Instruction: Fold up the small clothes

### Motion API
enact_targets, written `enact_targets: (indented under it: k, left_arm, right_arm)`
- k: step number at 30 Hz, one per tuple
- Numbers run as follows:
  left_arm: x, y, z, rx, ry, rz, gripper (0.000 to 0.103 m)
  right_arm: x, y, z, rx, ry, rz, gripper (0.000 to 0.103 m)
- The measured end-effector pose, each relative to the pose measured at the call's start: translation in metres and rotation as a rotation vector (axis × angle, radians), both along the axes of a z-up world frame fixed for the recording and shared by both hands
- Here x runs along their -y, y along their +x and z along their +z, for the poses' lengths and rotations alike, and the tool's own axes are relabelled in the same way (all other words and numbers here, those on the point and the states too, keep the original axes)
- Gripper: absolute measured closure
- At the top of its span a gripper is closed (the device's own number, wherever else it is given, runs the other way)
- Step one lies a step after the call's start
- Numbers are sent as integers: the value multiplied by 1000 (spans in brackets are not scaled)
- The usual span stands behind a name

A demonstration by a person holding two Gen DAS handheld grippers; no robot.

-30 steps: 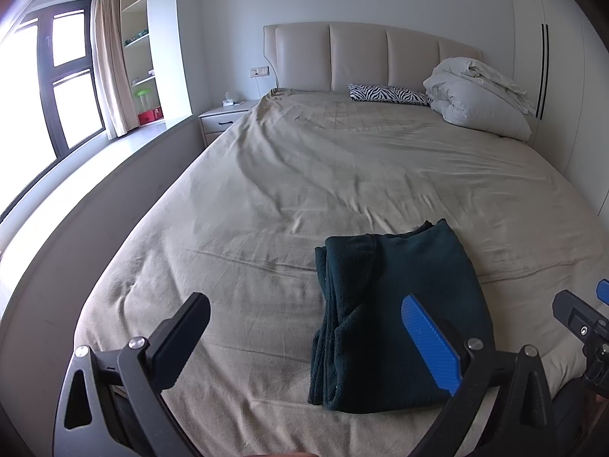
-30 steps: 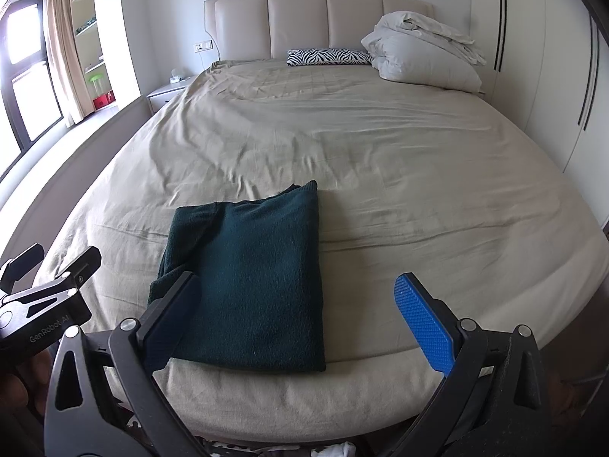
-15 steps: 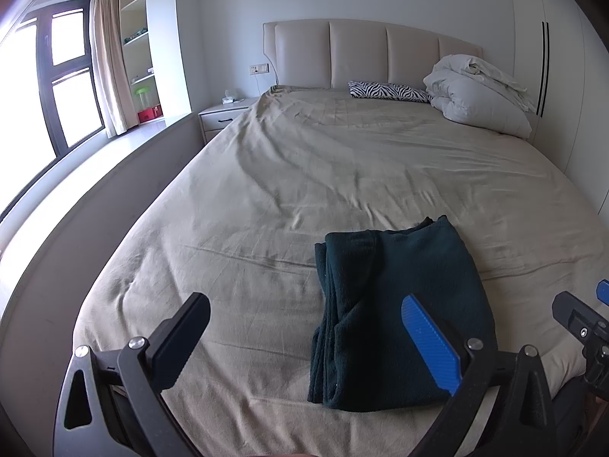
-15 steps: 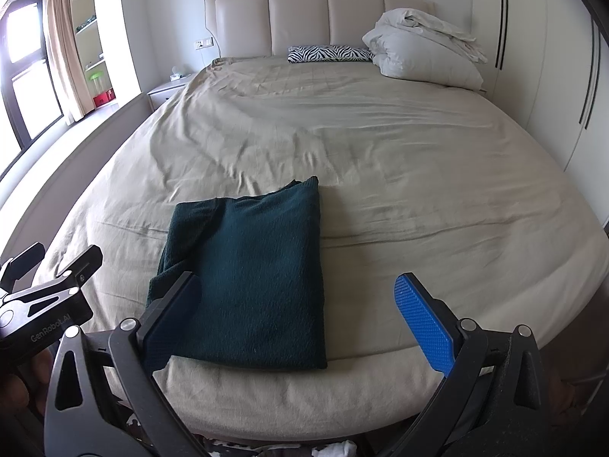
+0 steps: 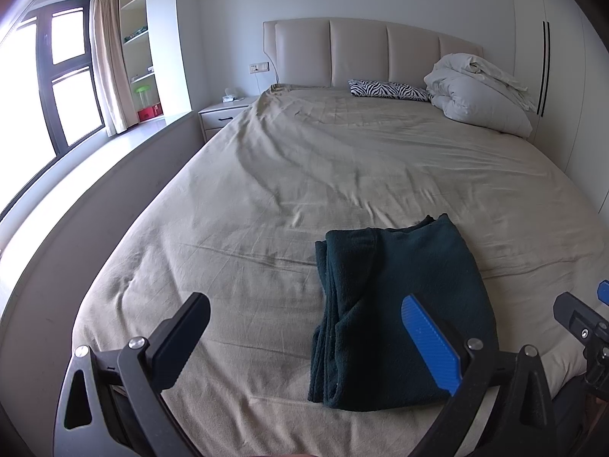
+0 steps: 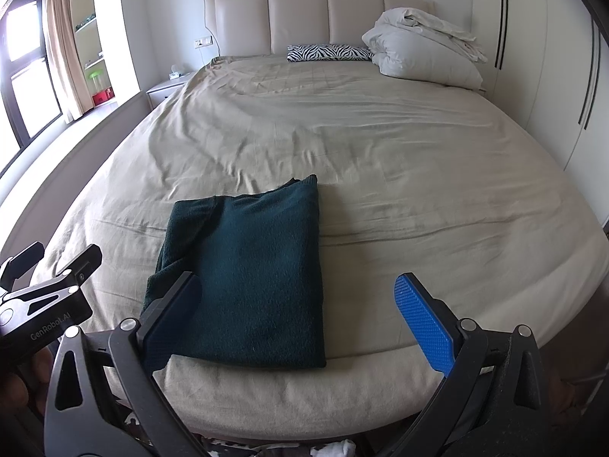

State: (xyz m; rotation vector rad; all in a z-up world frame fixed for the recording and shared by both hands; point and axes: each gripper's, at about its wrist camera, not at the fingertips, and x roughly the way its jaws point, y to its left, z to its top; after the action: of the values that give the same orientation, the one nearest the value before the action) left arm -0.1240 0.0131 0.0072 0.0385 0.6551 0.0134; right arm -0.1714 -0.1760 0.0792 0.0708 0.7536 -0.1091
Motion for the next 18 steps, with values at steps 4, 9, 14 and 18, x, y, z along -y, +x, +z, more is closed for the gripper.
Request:
enact_targets:
  k: [4, 9, 14, 18]
  left_arm:
    - [0, 0, 0, 0, 2, 0, 0]
    - [-1, -1, -3, -3, 2, -1, 0]
    - [-2, 1, -1, -2, 1, -2, 0]
    - [-2, 1, -1, -4, 1, -2, 0]
  right_arm:
    - [0, 0, -1, -1, 0, 0, 0]
    - [1, -1, -3, -1, -2, -1, 0]
    - [2, -2, -4, -2, -1, -1, 0]
    - [5, -3, -7, -4, -1, -2, 0]
